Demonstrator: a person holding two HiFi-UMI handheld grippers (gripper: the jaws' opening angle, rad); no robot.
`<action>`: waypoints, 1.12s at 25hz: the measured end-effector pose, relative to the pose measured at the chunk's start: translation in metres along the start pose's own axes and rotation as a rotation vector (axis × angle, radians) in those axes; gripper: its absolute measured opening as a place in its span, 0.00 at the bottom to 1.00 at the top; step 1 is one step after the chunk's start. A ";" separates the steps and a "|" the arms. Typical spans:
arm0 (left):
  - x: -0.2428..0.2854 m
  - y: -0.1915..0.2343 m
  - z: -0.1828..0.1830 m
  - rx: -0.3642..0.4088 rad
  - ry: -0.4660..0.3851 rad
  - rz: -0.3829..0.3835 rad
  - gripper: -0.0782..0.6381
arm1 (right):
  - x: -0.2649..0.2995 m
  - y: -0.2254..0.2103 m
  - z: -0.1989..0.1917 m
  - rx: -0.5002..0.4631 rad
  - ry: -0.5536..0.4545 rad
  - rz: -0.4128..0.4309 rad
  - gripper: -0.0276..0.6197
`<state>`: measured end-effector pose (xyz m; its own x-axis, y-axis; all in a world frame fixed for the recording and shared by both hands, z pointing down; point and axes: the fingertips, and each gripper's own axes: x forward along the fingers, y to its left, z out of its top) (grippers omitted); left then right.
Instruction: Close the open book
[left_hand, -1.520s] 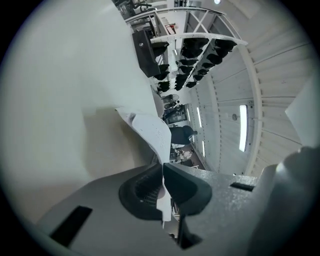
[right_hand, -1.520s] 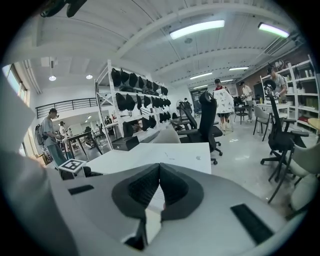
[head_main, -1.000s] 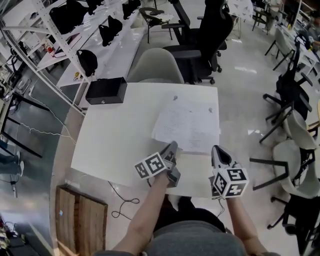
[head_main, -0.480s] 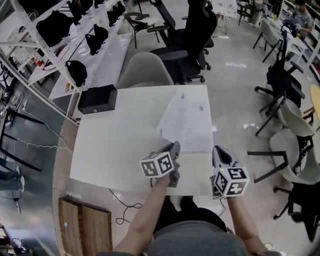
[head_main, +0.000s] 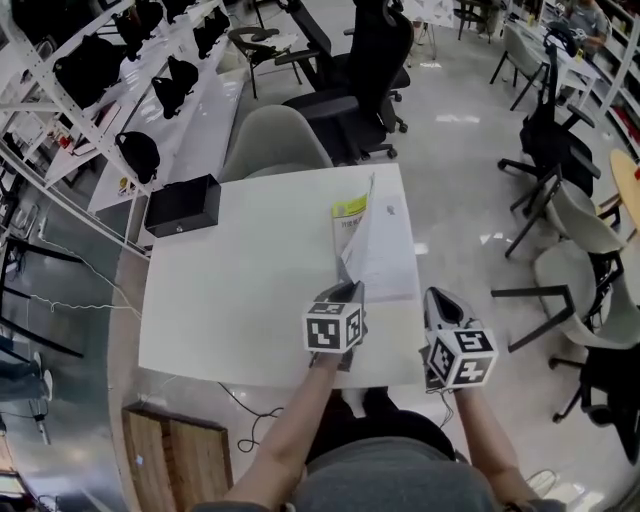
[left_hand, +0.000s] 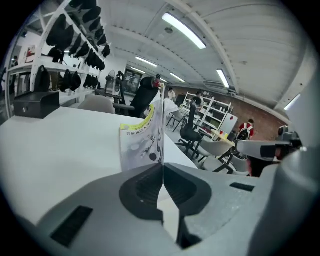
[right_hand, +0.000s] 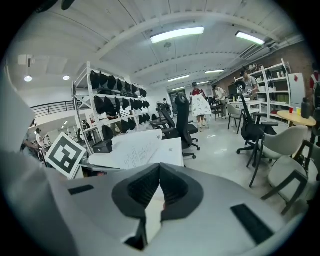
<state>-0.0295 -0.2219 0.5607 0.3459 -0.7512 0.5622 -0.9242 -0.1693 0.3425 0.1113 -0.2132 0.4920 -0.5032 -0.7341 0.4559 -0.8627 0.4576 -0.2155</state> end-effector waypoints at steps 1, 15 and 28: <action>0.002 -0.001 -0.001 0.023 0.016 0.002 0.12 | 0.000 -0.001 0.000 0.004 0.000 -0.005 0.05; 0.024 -0.016 -0.019 0.267 0.197 0.036 0.12 | -0.011 -0.019 -0.002 0.029 -0.003 -0.059 0.05; 0.038 -0.017 -0.034 0.352 0.278 0.046 0.13 | -0.016 -0.029 -0.005 0.039 -0.002 -0.086 0.05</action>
<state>0.0049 -0.2258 0.6013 0.2889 -0.5714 0.7681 -0.9219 -0.3823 0.0624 0.1446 -0.2119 0.4948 -0.4273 -0.7711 0.4720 -0.9040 0.3732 -0.2087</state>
